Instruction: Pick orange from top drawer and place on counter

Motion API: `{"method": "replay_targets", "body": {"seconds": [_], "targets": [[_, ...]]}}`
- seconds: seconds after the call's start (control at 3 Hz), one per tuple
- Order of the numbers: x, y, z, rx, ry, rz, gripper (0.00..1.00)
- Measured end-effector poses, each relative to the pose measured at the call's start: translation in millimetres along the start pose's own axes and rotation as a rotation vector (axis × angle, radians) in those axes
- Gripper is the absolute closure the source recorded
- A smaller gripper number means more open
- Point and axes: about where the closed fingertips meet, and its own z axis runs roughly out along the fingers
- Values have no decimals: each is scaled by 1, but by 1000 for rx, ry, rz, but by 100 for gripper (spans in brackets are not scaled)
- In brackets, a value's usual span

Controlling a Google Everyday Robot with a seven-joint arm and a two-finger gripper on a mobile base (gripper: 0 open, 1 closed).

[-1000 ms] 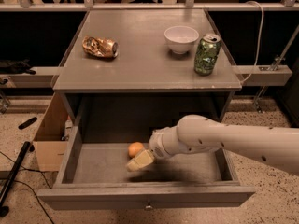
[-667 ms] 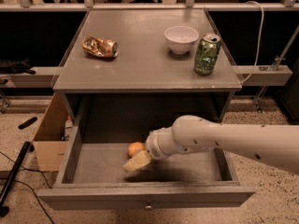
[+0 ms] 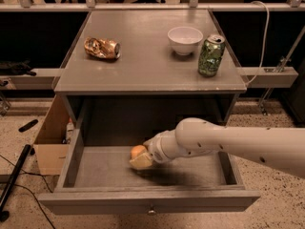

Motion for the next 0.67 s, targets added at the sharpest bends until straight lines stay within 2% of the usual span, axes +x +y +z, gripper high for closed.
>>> {"method": "replay_targets", "body": {"seconds": [0.33, 0.67], "targets": [[0, 0, 0, 0, 0, 0, 69], [0, 0, 0, 0, 0, 0, 93]]}}
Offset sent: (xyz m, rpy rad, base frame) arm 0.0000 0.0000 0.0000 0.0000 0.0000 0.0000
